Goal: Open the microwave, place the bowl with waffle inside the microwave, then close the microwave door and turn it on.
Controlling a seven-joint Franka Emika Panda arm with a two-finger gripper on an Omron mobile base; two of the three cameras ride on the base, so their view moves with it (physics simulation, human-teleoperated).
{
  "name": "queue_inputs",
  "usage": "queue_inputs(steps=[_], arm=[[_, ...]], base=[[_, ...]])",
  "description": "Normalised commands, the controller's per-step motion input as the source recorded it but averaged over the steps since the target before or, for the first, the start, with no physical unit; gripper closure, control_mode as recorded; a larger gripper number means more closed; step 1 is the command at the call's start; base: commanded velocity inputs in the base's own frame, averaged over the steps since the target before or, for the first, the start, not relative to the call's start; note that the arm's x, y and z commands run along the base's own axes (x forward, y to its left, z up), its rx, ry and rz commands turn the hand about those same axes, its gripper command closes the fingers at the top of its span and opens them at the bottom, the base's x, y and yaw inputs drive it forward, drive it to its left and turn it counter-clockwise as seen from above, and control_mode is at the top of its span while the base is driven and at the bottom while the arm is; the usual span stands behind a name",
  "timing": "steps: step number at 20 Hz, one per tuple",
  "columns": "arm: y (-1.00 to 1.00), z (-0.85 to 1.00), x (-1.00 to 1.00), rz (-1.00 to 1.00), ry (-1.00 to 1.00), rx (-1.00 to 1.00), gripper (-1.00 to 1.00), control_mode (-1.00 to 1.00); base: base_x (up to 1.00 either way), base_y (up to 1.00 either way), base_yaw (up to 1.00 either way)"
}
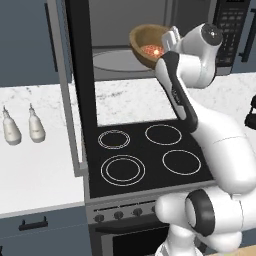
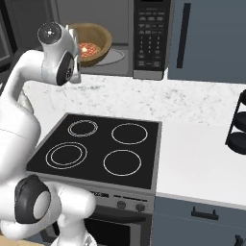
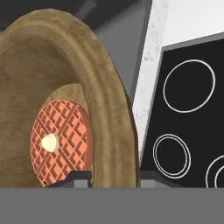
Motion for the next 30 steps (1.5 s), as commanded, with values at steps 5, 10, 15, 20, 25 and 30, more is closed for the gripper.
queue_inputs(steps=[5, 10, 15, 20, 25, 30], arm=[[0.33, 0.07, 0.54, 0.02, 0.03, 0.00, 1.00, -1.00], [0.49, 0.00, 0.47, 0.03, 0.10, -0.01, 1.00, -1.00], [0.14, -0.02, 0.55, 0.05, 0.04, 0.00, 1.00, -1.00], [0.00, -0.15, 0.46, 0.01, 0.00, 0.00, 1.00, -1.00], [0.04, -0.36, 0.26, 0.00, -0.04, 0.00, 1.00, -1.00], [0.04, -0.15, 0.06, -0.01, -0.11, -0.02, 1.00, -1.00]], base=[[0.00, 0.00, 0.00], [0.00, 0.00, 0.00], [0.00, 0.00, 0.00], [0.00, 0.00, 0.00], [0.00, 0.00, 0.00], [0.00, 0.00, 0.00]])
